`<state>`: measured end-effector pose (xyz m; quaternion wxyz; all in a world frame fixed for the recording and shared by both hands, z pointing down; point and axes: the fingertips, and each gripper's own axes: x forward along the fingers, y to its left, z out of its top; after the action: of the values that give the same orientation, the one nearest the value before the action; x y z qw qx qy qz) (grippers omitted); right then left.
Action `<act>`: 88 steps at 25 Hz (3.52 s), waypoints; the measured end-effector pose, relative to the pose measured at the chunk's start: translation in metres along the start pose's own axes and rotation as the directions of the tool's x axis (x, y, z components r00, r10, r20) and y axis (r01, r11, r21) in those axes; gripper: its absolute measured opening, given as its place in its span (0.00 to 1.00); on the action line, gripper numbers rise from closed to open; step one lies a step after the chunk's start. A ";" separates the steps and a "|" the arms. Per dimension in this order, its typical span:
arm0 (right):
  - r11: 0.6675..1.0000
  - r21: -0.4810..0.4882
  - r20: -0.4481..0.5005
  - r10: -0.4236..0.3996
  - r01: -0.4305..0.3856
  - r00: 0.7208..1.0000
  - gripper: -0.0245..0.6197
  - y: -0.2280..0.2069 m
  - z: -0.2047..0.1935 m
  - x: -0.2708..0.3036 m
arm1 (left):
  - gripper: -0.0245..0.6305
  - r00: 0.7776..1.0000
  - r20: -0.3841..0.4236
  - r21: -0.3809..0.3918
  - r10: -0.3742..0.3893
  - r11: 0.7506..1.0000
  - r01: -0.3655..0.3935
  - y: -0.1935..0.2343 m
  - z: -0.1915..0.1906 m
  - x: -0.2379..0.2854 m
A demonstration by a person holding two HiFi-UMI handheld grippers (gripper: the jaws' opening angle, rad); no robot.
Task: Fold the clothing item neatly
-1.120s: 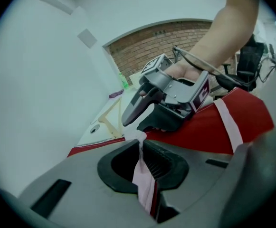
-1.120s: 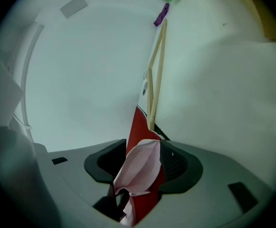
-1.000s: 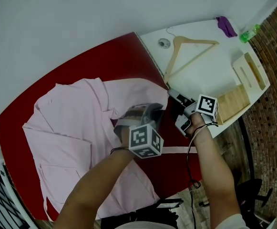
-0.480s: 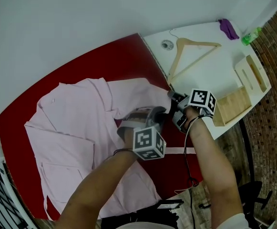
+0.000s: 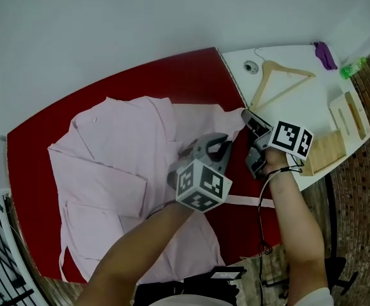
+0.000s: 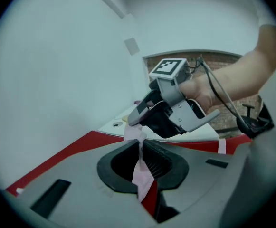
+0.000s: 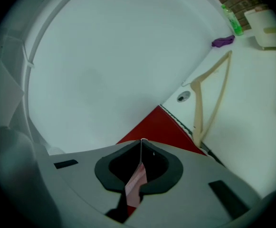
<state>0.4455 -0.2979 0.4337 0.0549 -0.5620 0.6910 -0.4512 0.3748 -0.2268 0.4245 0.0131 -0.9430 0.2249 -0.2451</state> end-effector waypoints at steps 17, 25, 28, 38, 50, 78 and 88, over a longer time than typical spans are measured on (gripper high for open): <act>0.932 -0.312 -0.059 0.173 -0.183 0.983 0.07 0.208 -0.062 0.048 | 0.08 0.967 0.111 -0.465 0.228 0.872 -0.153 0.067 -0.046 -0.146; 0.893 -0.357 -0.127 0.244 -0.274 0.961 0.07 0.285 -0.126 0.075 | 0.08 0.941 0.114 -0.599 0.318 0.778 -0.190 0.088 -0.092 -0.207; 0.883 -0.356 -0.178 0.257 -0.305 0.950 0.07 0.306 -0.161 0.089 | 0.08 0.937 0.087 -0.640 0.337 0.740 -0.207 0.094 -0.115 -0.228; 0.846 -0.395 -0.304 0.247 -0.358 0.920 0.07 0.341 -0.250 0.121 | 0.08 0.925 0.013 -0.746 0.379 0.620 -0.244 0.102 -0.182 -0.275; 0.796 -0.419 -0.464 0.227 -0.437 0.856 0.07 0.352 -0.331 0.138 | 0.08 0.928 -0.029 -0.800 0.370 0.548 -0.244 0.085 -0.230 -0.312; 0.621 -0.626 -0.551 0.077 -0.472 0.831 0.33 0.310 -0.376 0.085 | 0.19 0.960 -0.022 -0.825 0.280 0.537 -0.176 0.049 -0.268 -0.364; 0.621 -0.729 -0.529 -0.242 -0.289 0.813 0.17 0.192 -0.366 0.015 | 0.19 0.978 0.007 -0.810 0.208 0.575 -0.116 0.018 -0.254 -0.364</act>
<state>0.0871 -0.1122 0.5228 -0.4026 -0.3527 0.8061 -0.2522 -0.0347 -0.0649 0.4793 -0.3807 -0.8332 0.3956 -0.0665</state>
